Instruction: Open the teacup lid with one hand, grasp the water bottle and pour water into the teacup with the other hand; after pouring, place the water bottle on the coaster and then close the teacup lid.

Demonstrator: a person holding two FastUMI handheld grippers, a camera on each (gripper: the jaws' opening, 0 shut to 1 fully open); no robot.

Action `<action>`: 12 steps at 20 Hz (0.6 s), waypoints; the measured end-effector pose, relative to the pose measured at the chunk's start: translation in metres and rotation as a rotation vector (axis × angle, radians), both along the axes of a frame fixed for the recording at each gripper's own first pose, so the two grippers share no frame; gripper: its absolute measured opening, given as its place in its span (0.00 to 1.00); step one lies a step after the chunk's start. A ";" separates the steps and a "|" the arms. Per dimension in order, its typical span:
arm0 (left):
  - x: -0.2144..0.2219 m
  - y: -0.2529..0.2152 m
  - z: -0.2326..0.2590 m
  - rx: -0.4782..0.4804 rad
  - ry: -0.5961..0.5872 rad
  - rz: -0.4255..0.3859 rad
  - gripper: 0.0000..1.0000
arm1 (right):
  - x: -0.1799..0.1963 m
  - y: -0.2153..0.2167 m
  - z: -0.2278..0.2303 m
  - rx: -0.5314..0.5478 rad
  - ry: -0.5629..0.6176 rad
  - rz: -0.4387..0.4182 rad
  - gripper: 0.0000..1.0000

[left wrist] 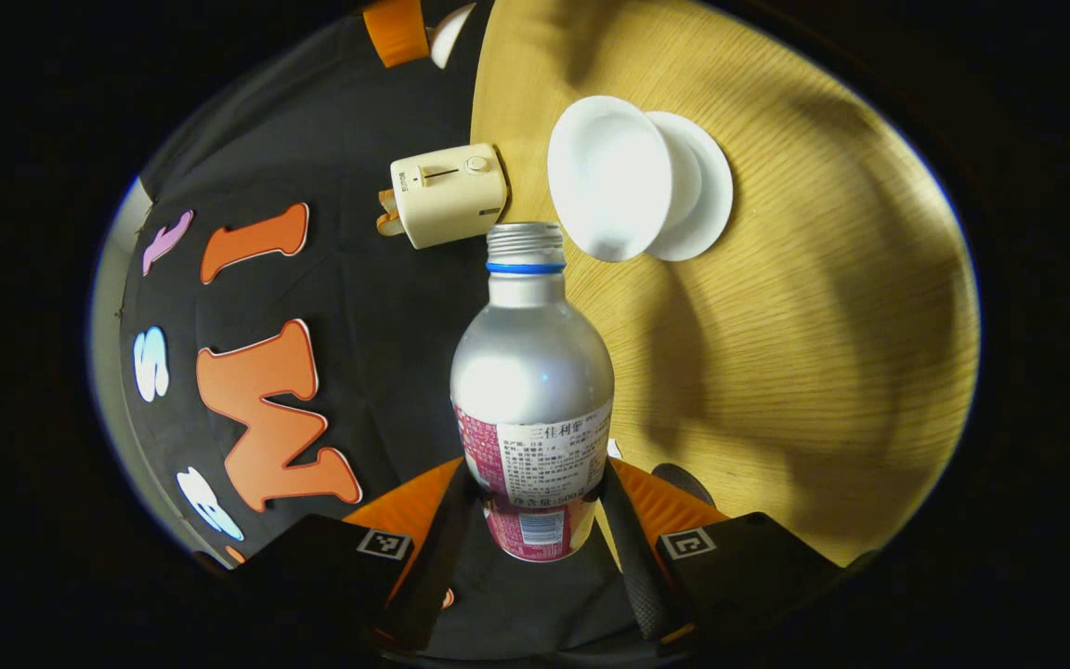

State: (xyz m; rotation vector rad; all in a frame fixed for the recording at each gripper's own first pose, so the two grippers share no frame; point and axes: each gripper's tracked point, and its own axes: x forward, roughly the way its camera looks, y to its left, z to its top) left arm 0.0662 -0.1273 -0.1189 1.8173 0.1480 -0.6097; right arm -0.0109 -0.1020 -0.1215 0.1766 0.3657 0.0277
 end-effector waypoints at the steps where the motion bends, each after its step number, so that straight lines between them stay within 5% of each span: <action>1: 0.002 0.001 0.002 0.016 -0.008 0.002 0.82 | 0.000 -0.001 -0.001 0.000 0.000 0.002 0.18; 12: 0.005 -0.002 0.015 0.091 -0.076 -0.038 0.83 | -0.004 -0.001 0.003 0.003 -0.008 0.005 0.18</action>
